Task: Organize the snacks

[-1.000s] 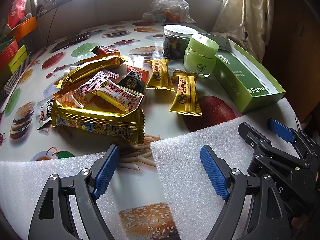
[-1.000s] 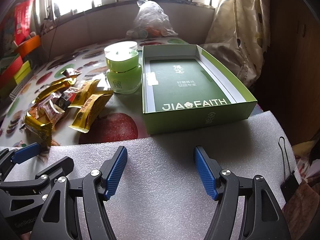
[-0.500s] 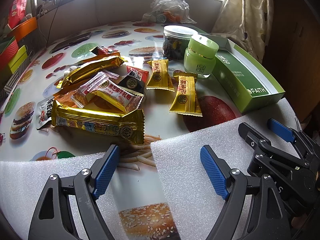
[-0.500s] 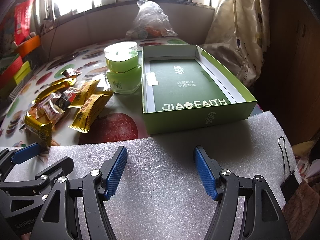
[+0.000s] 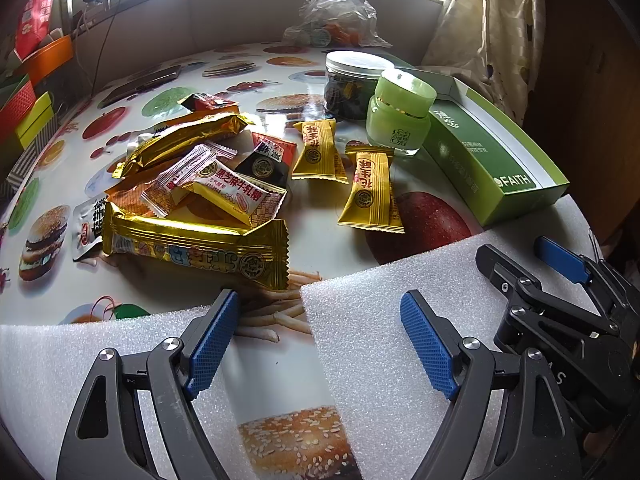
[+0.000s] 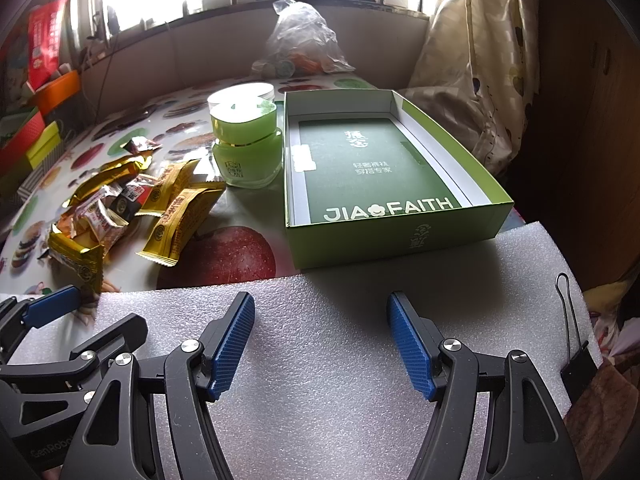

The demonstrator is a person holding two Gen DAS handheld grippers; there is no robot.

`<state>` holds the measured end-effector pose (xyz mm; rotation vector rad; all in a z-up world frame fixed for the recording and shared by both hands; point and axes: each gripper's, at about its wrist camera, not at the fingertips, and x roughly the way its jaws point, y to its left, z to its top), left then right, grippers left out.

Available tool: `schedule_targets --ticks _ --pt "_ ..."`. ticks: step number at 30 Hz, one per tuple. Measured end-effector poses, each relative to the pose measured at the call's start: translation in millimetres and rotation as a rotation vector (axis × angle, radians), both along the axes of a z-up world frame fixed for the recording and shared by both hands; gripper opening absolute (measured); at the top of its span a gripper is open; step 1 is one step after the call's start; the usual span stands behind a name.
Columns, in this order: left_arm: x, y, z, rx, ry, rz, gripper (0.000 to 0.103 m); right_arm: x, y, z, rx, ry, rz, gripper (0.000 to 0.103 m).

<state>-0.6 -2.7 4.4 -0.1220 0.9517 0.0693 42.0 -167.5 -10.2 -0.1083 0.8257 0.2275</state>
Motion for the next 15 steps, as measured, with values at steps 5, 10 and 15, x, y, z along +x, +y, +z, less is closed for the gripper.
schedule_targets --ticks 5,10,15 --pt "1 0 1 -0.007 0.003 -0.005 0.083 1 -1 1 -0.003 0.0 0.0 0.068" --pt "0 5 2 -0.021 0.012 -0.01 0.083 3 -7 3 0.011 0.004 0.004 0.068" --pt "-8 16 15 -0.043 -0.031 -0.023 0.083 -3 4 12 0.037 -0.039 0.096 0.068"
